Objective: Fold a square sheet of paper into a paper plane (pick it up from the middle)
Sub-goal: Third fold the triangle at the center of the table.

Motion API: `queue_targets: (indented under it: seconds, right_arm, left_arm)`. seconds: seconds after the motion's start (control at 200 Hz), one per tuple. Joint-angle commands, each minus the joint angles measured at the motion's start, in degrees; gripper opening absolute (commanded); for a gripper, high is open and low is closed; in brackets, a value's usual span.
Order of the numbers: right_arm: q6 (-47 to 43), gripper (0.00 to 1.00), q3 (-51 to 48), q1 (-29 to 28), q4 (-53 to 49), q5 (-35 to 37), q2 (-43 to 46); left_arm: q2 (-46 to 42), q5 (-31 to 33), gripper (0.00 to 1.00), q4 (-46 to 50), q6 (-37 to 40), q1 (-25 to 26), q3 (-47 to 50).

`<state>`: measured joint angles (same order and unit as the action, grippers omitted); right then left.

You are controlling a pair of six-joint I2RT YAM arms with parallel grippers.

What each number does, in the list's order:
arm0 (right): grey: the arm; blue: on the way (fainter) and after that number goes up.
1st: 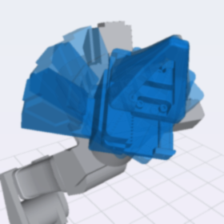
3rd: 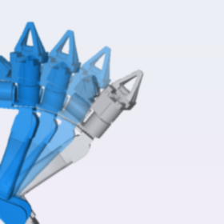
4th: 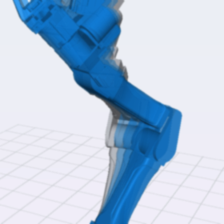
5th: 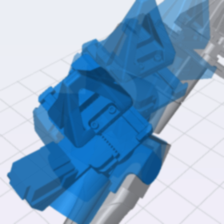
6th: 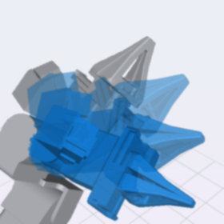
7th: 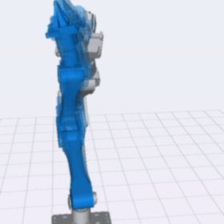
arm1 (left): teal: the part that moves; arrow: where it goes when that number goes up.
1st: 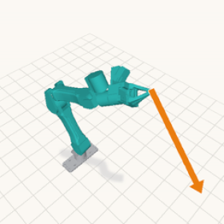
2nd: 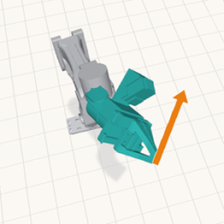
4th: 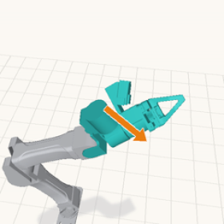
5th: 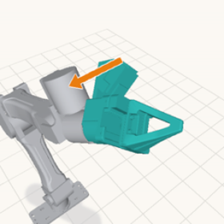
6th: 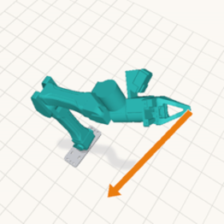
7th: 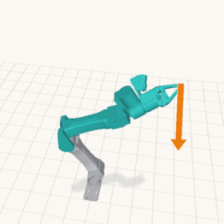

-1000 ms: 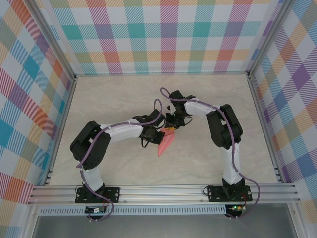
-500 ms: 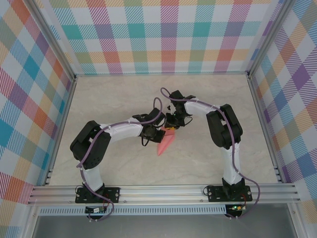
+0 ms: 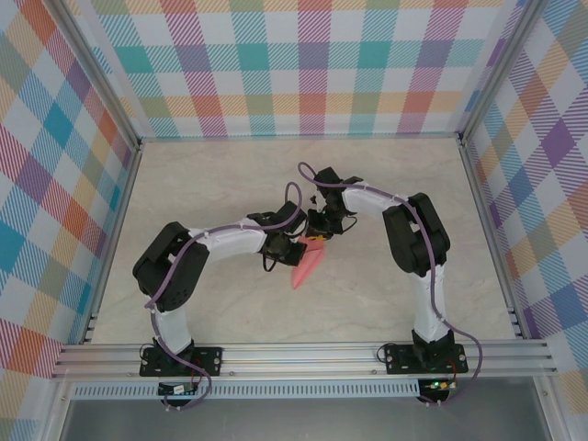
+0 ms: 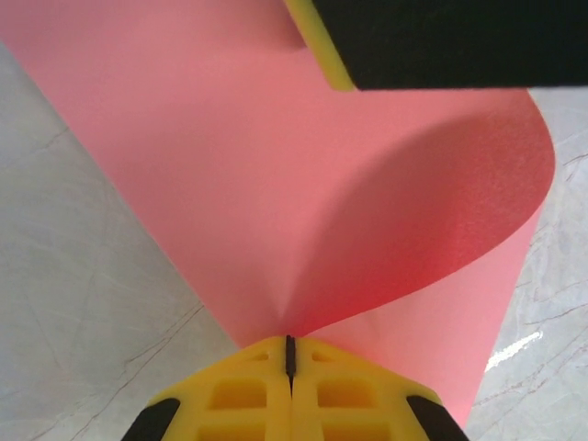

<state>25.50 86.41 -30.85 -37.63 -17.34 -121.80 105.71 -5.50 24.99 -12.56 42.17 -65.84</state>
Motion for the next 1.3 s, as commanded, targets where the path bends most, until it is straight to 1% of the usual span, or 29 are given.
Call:
queue_targets:
  seconds: [0.0, 0.28, 0.49, 0.585, 0.76, 0.9, 1.04, 1.295]
  right_arm:
    - [0.38, 0.21, -1.11, -0.97, -2.28, 0.03, -2.02]
    - [1.56, 0.22, -0.72, -0.95, -1.72, -0.85, -1.35]
    - [3.54, 0.24, -0.98, -0.44, -0.45, -0.76, 2.43]
    - [4.15, 0.24, -1.15, -0.19, -0.42, 0.46, 3.14]
    - [5.83, 0.21, -2.92, 0.27, 0.34, 4.66, 3.59]
    - [6.49, 0.18, -4.37, 0.42, 1.97, 4.93, 3.32]
    - [5.55, 0.16, -4.4, 0.38, 1.17, 3.65, 1.5]
    - [5.08, 0.16, -5.51, 0.4, 1.04, 3.6, 1.0]
  left_arm:
    - [1.58, -0.72, 0.0, -1.53, -0.52, -0.98, 0.25]
    - [1.47, -0.54, 0.0, -2.27, -0.71, -0.99, 0.98]
    - [1.25, -0.91, 0.0, -2.76, -0.33, -1.08, 0.9]
    - [0.99, -0.64, 0.0, -2.45, -0.09, -1.04, 0.88]
    - [0.31, -0.56, 0.0, -2.4, 0.12, -1.05, 1.02]
    - [0.35, -0.7, 0.0, -2.31, 0.25, -1.06, 0.65]
    - [0.29, -0.79, 0.0, -2.01, 0.51, -1.04, -0.13]
    - [0.62, -0.69, 0.0, -1.1, 1.13, -1.05, -2.38]
